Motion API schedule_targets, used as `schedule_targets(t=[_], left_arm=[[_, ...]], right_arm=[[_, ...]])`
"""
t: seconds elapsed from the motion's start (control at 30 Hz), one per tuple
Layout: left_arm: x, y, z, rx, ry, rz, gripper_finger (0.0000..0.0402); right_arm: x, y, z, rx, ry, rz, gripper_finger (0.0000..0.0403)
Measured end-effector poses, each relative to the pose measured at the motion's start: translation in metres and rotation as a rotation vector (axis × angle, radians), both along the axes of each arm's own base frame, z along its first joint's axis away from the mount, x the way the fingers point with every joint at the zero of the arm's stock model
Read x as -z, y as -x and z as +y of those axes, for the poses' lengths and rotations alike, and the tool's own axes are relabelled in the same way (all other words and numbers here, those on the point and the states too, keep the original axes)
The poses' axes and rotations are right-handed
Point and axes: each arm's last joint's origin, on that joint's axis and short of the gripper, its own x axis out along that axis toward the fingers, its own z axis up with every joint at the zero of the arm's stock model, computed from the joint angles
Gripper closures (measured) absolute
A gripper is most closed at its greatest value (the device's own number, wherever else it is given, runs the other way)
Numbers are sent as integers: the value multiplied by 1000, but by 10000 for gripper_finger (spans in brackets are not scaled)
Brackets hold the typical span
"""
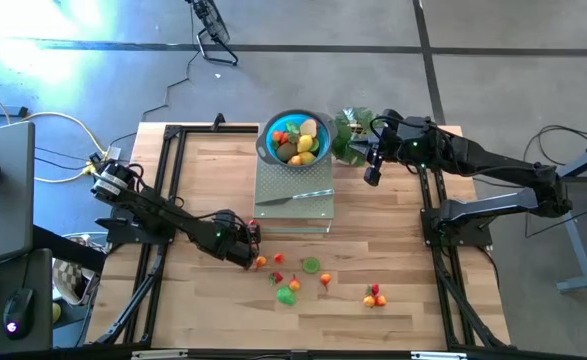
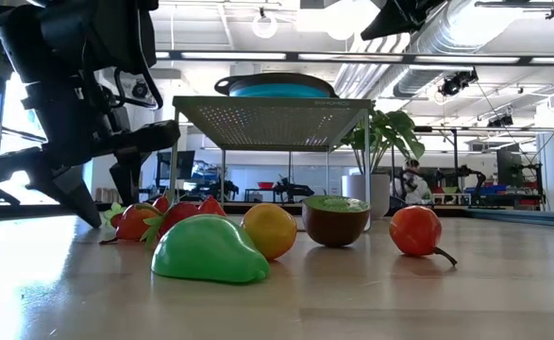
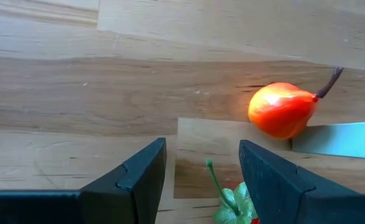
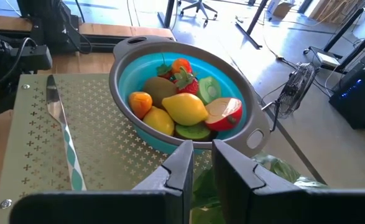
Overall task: Pick & Place Fruit
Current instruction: Put the red strawberry in the blue bowl on the shelf
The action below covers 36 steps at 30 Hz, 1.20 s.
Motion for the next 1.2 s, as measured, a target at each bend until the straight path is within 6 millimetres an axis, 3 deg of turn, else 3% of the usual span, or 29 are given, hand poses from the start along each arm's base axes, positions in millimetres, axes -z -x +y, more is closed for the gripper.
schedule_targets(t=[0.3,0.77,1.2], left_arm=[[0,0,0,1,8,2,224],[1,-1,-1,-1,26,-10,394],[-3,-1,-1,2,41,-22,401]], right_arm=[[0,0,0,0,0,0,350],[0,0,0,-1,3,1,350],[0,0,0,-2,3,2,350]])
